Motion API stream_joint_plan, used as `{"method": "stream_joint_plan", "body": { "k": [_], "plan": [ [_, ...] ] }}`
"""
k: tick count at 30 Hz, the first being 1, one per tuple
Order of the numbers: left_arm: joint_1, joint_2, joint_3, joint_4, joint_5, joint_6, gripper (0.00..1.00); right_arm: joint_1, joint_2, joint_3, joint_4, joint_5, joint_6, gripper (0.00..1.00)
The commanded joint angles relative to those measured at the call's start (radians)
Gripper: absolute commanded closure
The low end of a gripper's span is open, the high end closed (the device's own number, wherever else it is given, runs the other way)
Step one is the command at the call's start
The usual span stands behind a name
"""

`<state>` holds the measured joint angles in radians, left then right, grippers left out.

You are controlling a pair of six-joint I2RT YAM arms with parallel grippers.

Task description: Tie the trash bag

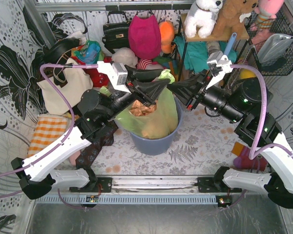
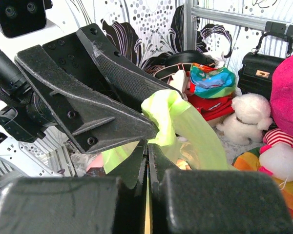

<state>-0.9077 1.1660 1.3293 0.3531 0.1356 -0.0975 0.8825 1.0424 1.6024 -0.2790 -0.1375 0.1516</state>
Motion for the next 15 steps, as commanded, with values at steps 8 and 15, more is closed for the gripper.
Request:
{"method": "stream_joint_plan", "body": {
  "k": [8,15],
  "plan": [
    [0.004,-0.031,0.021,0.059,-0.004,-0.018,0.42,0.004,0.043,0.046,0.007,0.099,-0.039,1.0],
    [0.004,-0.03,0.048,0.026,-0.018,-0.019,0.27,0.004,0.057,0.048,0.022,0.098,-0.043,1.0]
  ]
}}
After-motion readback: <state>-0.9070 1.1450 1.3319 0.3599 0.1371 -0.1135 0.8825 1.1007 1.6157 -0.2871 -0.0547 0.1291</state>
